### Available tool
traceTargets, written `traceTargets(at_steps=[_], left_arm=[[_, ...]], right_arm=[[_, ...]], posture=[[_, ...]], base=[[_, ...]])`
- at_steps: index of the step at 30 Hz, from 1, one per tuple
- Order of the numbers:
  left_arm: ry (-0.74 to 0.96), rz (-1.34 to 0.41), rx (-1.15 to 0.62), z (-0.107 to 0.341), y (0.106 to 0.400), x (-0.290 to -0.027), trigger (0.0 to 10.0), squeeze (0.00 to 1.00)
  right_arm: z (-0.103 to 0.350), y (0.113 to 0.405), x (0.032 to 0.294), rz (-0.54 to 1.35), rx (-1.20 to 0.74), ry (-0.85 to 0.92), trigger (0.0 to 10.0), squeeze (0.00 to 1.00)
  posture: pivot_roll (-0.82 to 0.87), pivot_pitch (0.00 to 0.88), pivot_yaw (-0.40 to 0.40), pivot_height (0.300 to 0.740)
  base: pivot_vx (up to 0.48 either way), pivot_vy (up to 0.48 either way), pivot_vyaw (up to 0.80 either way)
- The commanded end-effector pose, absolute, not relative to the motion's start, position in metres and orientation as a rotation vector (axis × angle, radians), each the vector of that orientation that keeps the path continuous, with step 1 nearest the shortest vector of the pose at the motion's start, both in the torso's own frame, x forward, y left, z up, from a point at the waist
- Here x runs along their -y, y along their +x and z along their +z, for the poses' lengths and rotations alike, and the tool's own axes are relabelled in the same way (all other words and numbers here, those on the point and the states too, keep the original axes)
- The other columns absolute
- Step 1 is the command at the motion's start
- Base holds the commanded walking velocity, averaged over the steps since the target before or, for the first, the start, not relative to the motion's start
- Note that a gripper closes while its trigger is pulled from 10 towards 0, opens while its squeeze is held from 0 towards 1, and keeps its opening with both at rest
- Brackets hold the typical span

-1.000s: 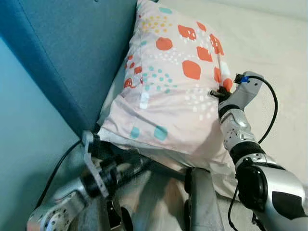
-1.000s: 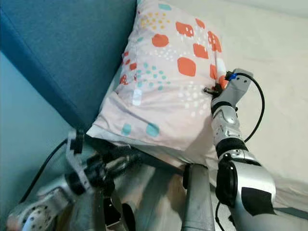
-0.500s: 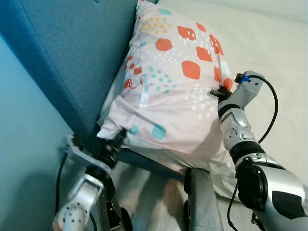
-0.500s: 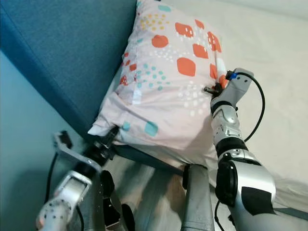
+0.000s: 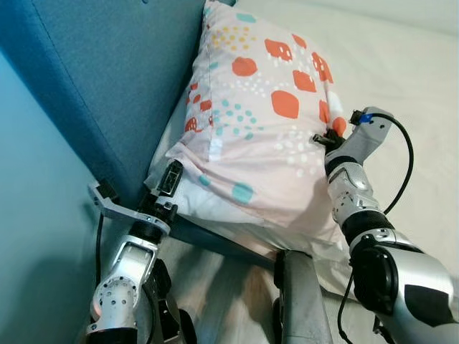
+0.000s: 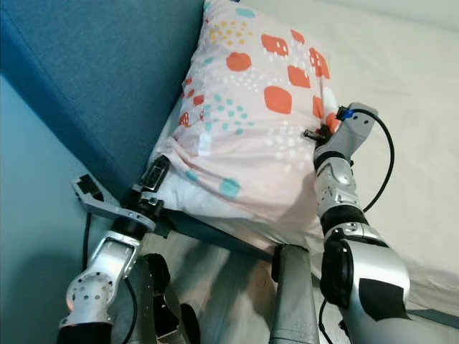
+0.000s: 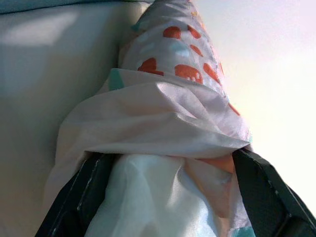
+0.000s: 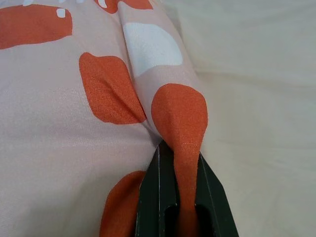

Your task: Clean up the room

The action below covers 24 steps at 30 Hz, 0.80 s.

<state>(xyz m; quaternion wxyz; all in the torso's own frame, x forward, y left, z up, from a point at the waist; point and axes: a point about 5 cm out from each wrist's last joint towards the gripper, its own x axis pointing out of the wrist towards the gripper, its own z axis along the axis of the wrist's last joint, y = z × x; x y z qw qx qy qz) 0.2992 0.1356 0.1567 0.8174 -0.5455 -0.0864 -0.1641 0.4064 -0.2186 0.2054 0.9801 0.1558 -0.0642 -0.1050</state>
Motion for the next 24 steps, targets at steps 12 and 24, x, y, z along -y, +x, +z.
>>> traceTargets(at_steps=[12, 24], left_arm=[[-1.264, -0.314, 0.039, 0.130, 0.285, -0.108, 10.0, 0.00], [-1.279, -0.320, -0.100, 0.107, 0.264, -0.092, 0.0, 0.00]], right_arm=[[0.196, 0.402, 0.229, -0.264, 0.117, 0.352, 10.0, 0.00], [0.200, 0.402, 0.231, -0.270, 0.131, 0.359, 10.0, 0.00]], posture=[[-0.04, 0.279, -0.008, 0.465], [-0.04, 0.280, -0.010, 0.465]], base=[[0.000, 0.000, 0.00], [0.000, 0.000, 0.00]])
